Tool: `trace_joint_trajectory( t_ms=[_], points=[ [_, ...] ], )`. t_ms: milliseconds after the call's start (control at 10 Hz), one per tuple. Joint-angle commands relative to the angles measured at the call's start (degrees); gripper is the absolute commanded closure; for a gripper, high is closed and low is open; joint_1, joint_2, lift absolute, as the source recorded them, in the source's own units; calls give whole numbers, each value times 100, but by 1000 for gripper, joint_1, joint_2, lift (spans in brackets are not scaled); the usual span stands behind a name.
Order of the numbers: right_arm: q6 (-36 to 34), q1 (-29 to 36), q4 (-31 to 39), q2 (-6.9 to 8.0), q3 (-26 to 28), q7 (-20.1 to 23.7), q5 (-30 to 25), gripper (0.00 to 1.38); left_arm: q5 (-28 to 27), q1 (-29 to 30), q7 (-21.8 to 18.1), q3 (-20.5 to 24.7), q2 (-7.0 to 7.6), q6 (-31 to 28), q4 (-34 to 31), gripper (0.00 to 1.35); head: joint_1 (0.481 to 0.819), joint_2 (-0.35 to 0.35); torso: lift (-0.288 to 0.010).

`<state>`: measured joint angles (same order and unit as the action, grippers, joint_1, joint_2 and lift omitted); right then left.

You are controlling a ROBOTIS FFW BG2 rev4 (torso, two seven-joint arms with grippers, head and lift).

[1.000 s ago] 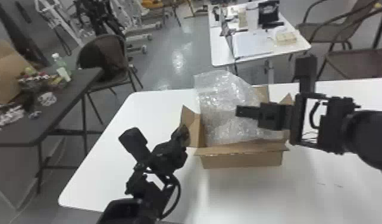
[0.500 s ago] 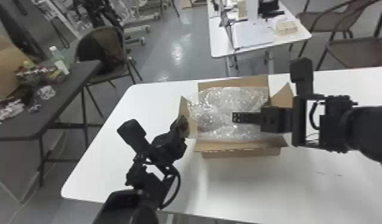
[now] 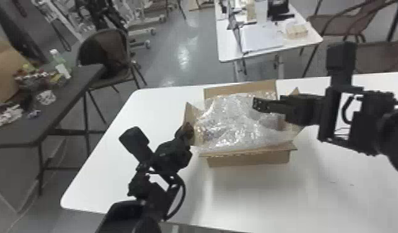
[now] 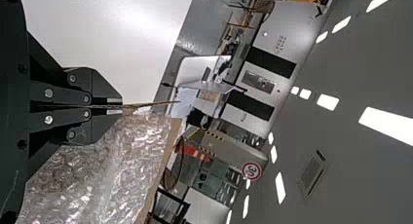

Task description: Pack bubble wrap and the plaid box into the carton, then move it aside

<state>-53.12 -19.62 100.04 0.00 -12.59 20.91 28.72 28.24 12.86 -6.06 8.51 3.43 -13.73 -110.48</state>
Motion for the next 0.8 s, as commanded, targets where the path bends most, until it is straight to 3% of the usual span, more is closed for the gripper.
trace_joint_trajectory(
  t_ms=[0, 300, 400, 700],
  points=[
    [575, 362, 543, 5, 248, 9, -376, 251, 32, 15, 0, 19, 9, -7, 0, 1211, 642, 321, -166],
    [2087, 1601, 1642, -79, 907, 9, -1527, 252, 94, 76, 0, 37, 35, -7, 0, 1211, 616, 255, -166],
    [2553, 2058, 1765, -62, 1171, 18, -1641, 252, 103, 103, 0, 54, 35, 2, -9, 1211, 619, 219, -166],
    [3783, 3333, 1976, -114, 1575, 18, -1861, 252, 155, 190, 0, 125, 53, 90, -9, 1211, 659, 146, -166]
  ],
)
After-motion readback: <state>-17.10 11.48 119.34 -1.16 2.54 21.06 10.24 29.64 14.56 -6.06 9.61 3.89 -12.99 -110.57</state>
